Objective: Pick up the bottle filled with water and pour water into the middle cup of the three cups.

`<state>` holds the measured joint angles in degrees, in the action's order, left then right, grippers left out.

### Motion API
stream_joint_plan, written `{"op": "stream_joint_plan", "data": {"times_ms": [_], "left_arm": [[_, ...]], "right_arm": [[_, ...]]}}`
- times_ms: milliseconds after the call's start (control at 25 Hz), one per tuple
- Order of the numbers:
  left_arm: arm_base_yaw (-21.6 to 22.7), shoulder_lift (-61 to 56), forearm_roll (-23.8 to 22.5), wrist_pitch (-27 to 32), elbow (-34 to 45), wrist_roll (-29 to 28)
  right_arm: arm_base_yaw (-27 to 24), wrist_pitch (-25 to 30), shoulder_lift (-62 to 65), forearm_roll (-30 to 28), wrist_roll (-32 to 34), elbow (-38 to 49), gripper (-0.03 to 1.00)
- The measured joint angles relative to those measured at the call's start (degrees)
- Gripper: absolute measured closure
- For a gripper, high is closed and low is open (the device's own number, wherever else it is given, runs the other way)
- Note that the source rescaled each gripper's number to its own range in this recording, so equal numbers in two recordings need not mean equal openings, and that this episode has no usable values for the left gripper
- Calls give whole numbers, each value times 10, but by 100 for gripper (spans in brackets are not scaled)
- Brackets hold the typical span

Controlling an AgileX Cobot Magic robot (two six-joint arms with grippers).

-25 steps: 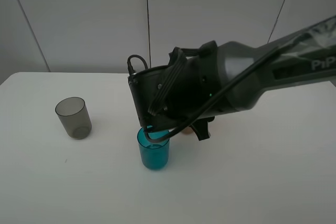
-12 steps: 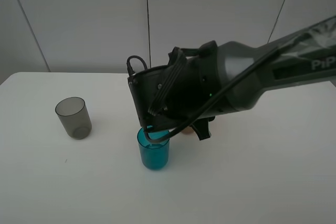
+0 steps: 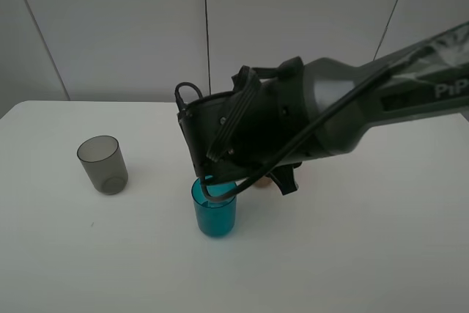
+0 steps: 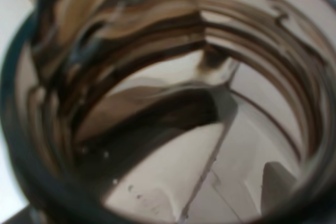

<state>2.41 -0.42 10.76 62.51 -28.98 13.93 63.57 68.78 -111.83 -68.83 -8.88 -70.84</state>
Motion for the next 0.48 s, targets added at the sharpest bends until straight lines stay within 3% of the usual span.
{"op": "stream_joint_plan", "data": {"times_ms": [480], "left_arm": [[0, 0, 0, 0, 0, 0]], "right_arm": [[0, 1, 0, -4, -18, 0, 96]]}}
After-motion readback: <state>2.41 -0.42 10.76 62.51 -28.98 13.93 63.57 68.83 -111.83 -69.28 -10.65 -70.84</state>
